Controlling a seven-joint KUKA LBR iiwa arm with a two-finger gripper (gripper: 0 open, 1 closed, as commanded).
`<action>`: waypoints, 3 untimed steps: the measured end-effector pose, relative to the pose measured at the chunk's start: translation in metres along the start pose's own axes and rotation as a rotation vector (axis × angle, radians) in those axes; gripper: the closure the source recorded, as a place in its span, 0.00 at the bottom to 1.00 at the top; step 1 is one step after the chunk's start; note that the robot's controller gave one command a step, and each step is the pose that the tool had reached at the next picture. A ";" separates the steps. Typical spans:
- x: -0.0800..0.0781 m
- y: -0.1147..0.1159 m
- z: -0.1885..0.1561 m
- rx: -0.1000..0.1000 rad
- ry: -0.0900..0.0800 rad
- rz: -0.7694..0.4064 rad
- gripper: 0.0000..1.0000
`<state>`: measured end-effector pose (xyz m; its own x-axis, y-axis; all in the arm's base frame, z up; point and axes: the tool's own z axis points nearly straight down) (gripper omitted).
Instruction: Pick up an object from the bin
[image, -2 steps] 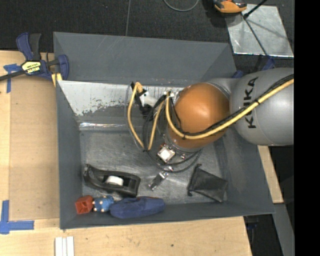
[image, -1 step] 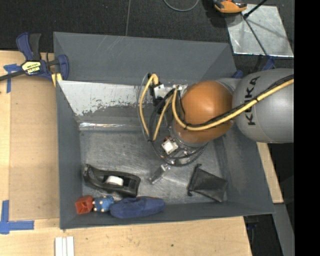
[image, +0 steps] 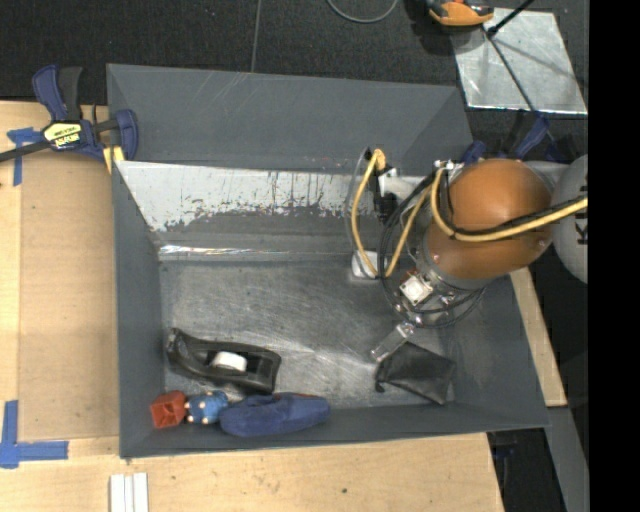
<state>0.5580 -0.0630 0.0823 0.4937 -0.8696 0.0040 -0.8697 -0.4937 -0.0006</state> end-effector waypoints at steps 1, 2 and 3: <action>-0.005 -0.003 0.000 0.000 -0.005 -0.004 1.00; -0.020 -0.028 0.006 -0.013 0.007 -0.164 1.00; -0.007 -0.020 -0.075 0.006 0.001 -0.096 1.00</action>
Offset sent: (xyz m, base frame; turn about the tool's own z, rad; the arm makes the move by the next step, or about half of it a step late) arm 0.0000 0.0000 0.0000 0.0000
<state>0.5716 -0.0465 0.1571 0.5747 -0.8183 0.0049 -0.8183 -0.5747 -0.0065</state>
